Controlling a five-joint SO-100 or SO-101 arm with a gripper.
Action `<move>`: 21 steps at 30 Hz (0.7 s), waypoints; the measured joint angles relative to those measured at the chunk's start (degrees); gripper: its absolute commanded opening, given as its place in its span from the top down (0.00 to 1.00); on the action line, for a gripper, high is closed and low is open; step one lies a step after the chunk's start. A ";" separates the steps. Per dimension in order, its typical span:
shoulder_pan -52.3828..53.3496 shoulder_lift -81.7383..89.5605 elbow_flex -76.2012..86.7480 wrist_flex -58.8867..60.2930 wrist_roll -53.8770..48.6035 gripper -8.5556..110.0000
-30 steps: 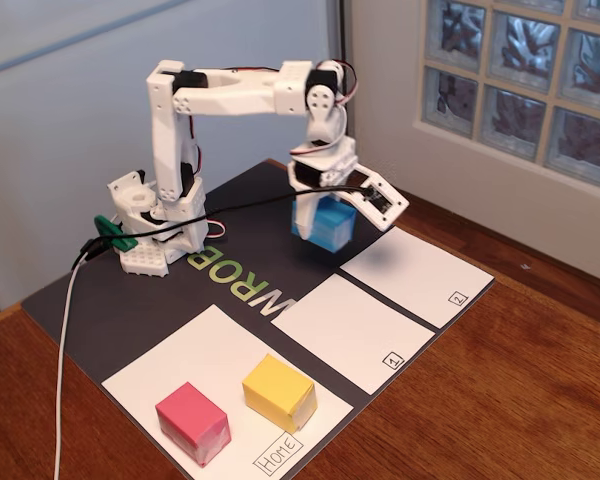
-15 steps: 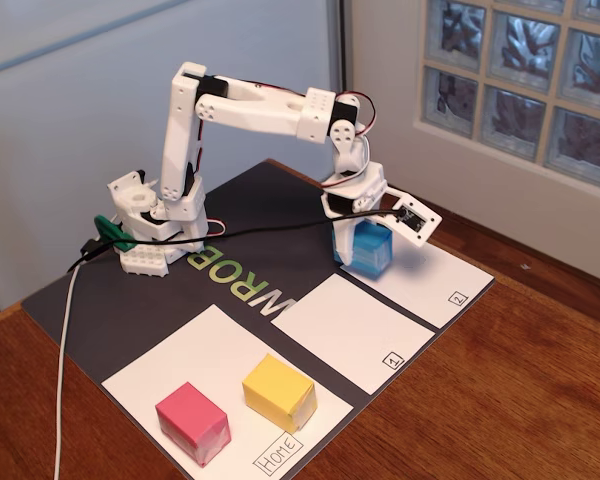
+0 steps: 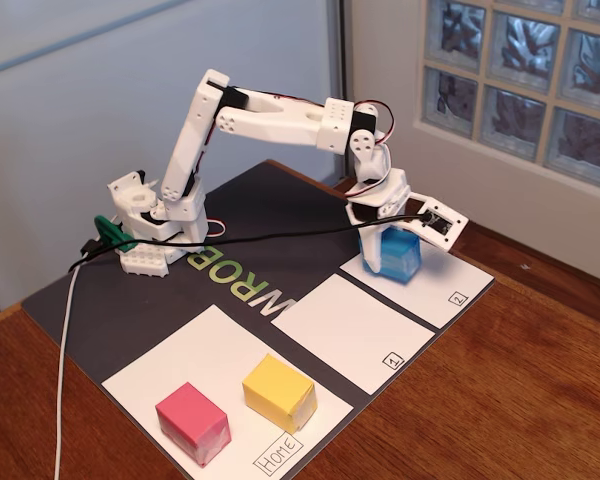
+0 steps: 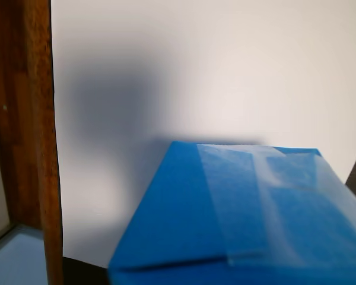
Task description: Move box blue to zone 2
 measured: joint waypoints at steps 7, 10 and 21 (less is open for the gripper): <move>0.62 -2.81 -1.32 0.00 -1.32 0.93; 0.70 -3.52 -1.93 0.00 -1.32 0.93; 1.58 -5.80 -2.55 0.00 -1.58 0.92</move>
